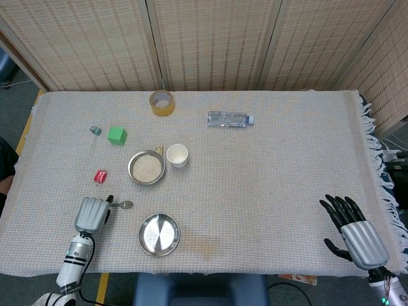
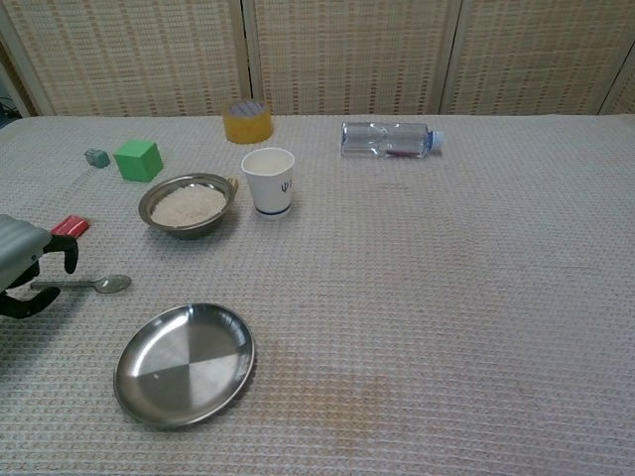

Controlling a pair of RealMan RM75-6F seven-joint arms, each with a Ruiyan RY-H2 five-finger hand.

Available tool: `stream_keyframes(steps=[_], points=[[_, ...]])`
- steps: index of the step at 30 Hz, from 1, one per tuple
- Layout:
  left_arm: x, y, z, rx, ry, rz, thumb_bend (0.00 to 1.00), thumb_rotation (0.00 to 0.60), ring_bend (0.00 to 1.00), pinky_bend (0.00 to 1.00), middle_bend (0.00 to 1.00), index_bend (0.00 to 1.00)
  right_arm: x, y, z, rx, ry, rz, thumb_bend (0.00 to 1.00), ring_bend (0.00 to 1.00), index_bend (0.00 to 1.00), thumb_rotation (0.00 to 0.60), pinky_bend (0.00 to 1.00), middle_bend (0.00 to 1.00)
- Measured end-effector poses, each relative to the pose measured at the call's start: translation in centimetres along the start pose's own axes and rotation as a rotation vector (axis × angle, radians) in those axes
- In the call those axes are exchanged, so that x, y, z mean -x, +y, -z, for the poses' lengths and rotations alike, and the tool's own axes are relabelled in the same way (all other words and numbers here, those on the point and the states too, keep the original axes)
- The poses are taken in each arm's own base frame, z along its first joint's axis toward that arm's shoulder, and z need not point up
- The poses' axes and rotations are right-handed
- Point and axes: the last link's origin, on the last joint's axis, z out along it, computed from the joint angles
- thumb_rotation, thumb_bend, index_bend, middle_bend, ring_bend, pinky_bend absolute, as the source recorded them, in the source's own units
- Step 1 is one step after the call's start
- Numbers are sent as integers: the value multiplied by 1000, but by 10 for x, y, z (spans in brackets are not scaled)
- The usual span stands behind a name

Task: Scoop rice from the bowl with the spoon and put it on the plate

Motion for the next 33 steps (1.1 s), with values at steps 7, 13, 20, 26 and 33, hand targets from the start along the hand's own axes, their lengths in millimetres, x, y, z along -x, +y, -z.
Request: stream_keyframes(steps=[7, 13, 20, 26, 33], points=[[8, 1, -5, -16, -18, -28, 387, 600, 1000, 1000, 1000, 439, -2, 1, 1, 0, 3, -4, 185, 0, 0, 600, 0, 0], [10, 5, -9, -15, -16, -45, 387, 600, 1000, 1000, 1000, 465, -1, 1, 1, 3, -3, -3, 185, 0, 0, 600, 0, 0], [11, 4, -12, -24, -21, -60, 388, 600, 1000, 1000, 1000, 498, -1, 2, 1, 7, -8, 1, 185, 0, 0, 600, 0, 0], [11, 3, -14, -27, -21, -67, 389, 600, 1000, 1000, 1000, 504, 0, 2, 0, 12, -18, 3, 186, 0, 0, 600, 0, 0], [12, 2, -15, -28, -28, -72, 389, 600, 1000, 1000, 1000, 515, 0, 2, 0, 15, -21, 5, 186, 0, 0, 600, 0, 0]])
